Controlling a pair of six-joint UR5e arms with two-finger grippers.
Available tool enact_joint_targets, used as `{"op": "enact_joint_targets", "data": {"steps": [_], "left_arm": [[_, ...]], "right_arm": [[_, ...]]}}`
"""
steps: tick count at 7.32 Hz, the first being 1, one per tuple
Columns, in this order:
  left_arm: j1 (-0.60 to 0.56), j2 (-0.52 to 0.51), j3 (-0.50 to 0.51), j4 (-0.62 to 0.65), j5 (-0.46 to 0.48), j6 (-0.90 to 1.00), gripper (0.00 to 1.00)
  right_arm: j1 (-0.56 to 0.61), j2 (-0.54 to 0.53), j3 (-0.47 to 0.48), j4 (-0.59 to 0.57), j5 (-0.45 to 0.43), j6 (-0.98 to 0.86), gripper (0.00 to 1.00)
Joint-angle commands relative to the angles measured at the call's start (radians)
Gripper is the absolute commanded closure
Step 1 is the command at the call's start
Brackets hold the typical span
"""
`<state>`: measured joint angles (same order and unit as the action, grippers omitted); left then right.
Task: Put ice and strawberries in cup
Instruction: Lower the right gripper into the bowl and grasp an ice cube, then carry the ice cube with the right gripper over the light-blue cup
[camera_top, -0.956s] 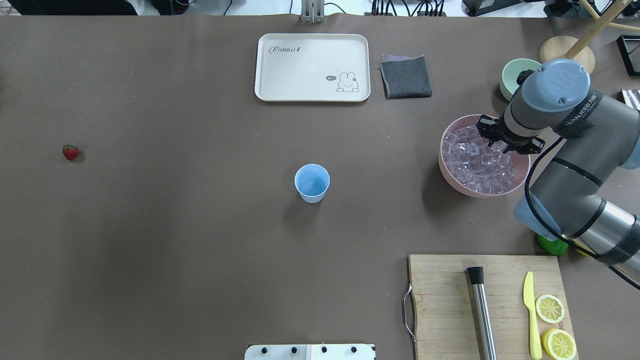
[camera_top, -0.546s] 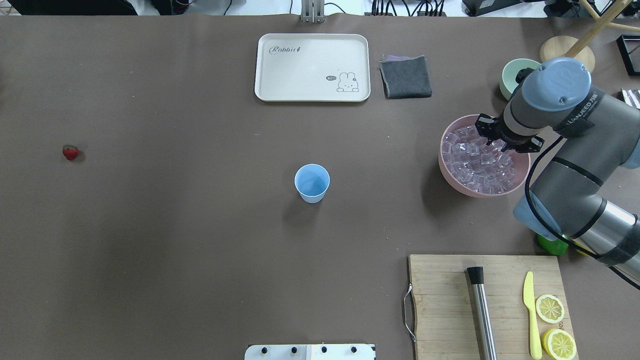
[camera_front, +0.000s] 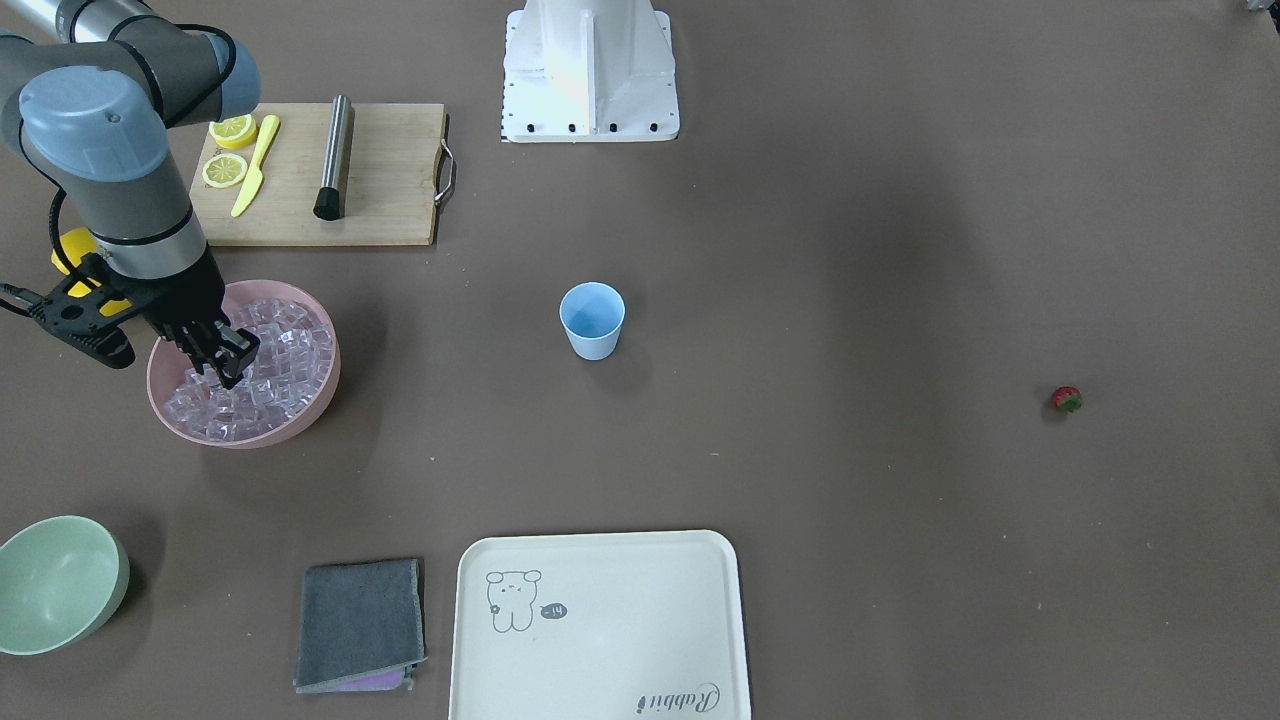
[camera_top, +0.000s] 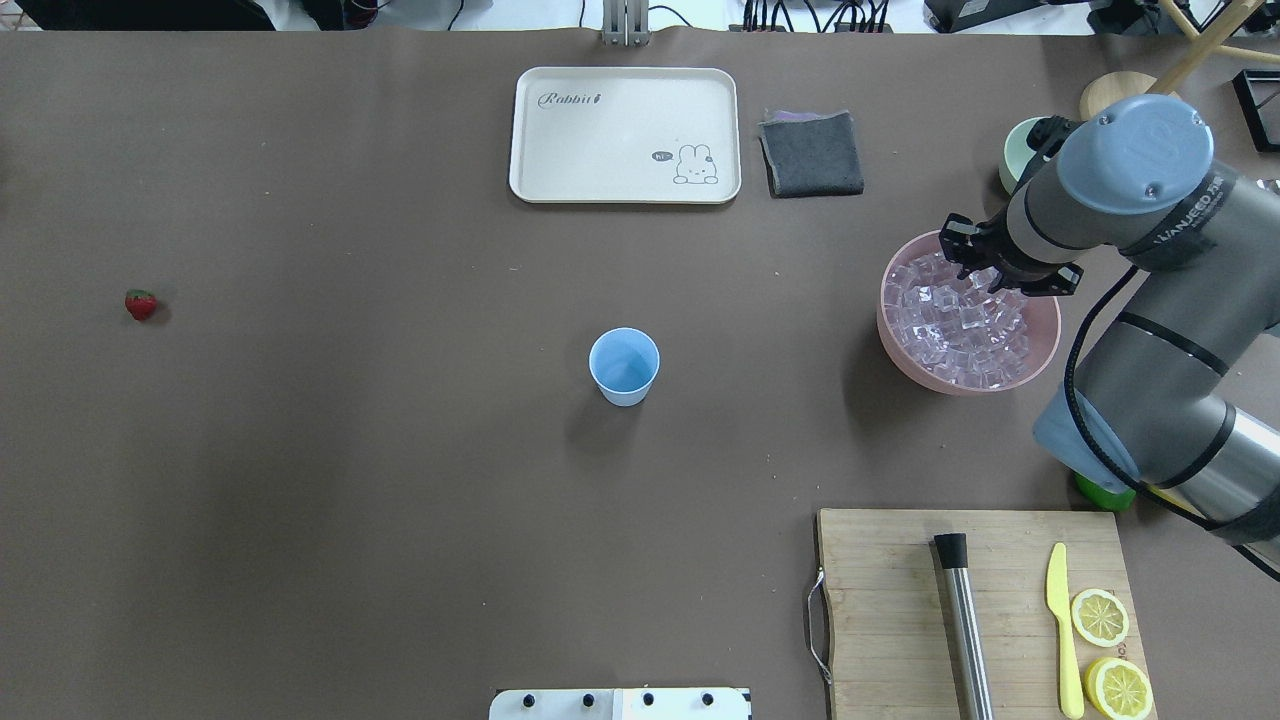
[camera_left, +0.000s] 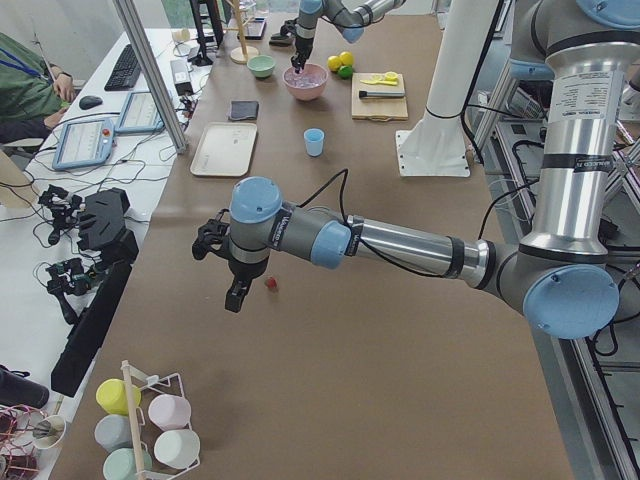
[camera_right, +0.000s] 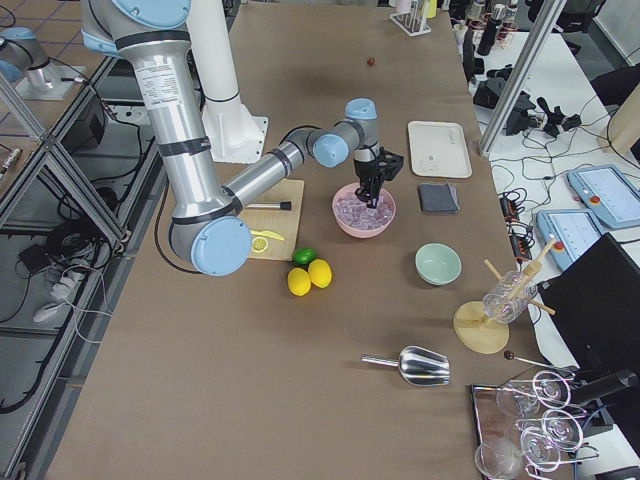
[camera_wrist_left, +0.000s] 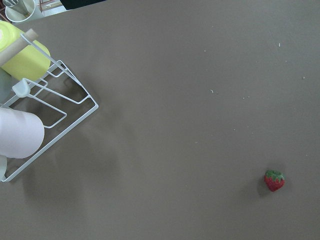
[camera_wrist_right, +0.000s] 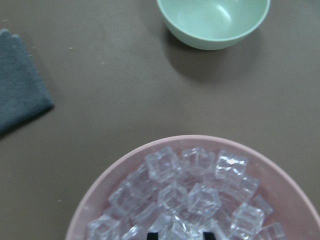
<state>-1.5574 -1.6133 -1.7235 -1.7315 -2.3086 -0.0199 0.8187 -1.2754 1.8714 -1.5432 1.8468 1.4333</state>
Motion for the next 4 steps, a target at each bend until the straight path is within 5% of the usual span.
{"op": "enact_joint_targets", "data": {"steps": [1, 4], "left_arm": [[0.000, 0.001, 0.001, 0.001, -0.002, -0.002, 0.02], [0.007, 0.000, 0.001, 0.010, -0.006, -0.005, 0.02]], "right_arm": [[-0.044, 0.114, 0.018, 0.000, 0.002, -0.007, 1.00], [-0.131, 0.261, 0.015, 0.009, -0.006, -0.091, 1.00]]}}
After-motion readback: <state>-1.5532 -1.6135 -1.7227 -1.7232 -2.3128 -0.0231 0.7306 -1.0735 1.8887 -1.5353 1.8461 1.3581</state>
